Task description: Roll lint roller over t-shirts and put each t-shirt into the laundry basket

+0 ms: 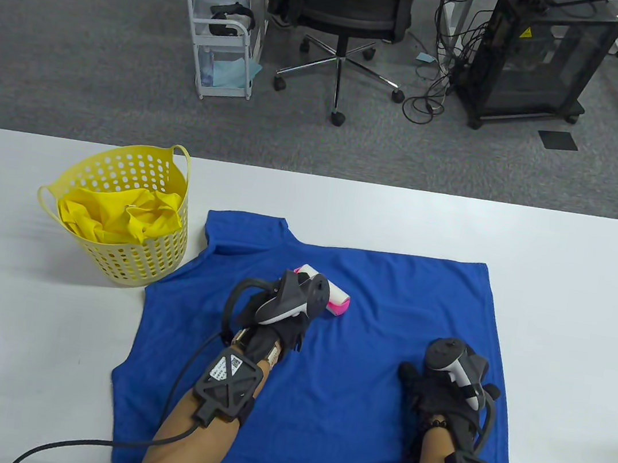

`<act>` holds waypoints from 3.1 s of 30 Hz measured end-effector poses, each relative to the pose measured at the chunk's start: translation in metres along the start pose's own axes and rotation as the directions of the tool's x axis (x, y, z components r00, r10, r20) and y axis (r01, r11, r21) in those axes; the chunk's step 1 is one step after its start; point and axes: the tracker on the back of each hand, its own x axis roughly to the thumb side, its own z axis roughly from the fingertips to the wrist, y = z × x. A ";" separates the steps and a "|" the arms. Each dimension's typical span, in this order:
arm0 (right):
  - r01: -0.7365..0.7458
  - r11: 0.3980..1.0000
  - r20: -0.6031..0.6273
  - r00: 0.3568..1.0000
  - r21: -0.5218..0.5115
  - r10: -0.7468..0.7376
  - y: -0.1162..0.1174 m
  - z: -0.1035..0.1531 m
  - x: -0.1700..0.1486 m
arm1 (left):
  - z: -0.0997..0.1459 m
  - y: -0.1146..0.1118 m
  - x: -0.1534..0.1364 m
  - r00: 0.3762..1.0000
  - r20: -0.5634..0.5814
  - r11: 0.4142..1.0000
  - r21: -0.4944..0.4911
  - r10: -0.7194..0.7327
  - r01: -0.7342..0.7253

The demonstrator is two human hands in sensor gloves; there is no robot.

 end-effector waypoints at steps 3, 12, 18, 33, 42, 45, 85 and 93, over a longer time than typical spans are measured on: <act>0.000 1.000 0.000 1.000 0.000 0.000 0.000 0.000 0.000 | 0.018 -0.004 -0.011 0.999 0.033 1.000 -0.008 -0.019 0.019; -0.003 1.000 -0.003 1.000 -0.001 0.003 0.000 0.000 0.000 | 0.135 -0.030 -0.089 0.991 0.129 0.999 -0.033 -0.037 0.042; -0.029 1.000 0.004 1.000 -0.006 0.029 0.002 0.002 0.004 | 0.202 -0.040 -0.124 0.989 0.127 0.994 -0.072 -0.077 0.087; -0.029 1.000 0.009 1.000 -0.002 0.029 0.003 0.002 0.005 | 0.130 -0.028 -0.086 0.994 0.108 0.998 -0.059 -0.033 0.039; -0.025 1.000 0.013 1.000 0.002 0.025 0.003 0.002 0.005 | 0.056 -0.015 -0.041 0.998 0.053 0.999 -0.039 -0.019 0.021; -0.026 1.000 0.013 1.000 0.003 0.026 0.003 0.002 0.005 | 0.060 -0.008 -0.042 0.993 0.114 1.000 0.004 -0.013 0.013; -0.062 0.994 0.082 0.994 -0.085 0.069 0.000 0.012 0.009 | 0.156 -0.059 -0.303 0.800 -0.571 0.978 0.188 0.186 -0.093; -0.039 0.991 0.124 0.991 -0.128 0.055 -0.011 0.025 0.005 | 0.146 -0.072 -0.298 0.778 -0.624 0.997 0.008 0.068 -0.080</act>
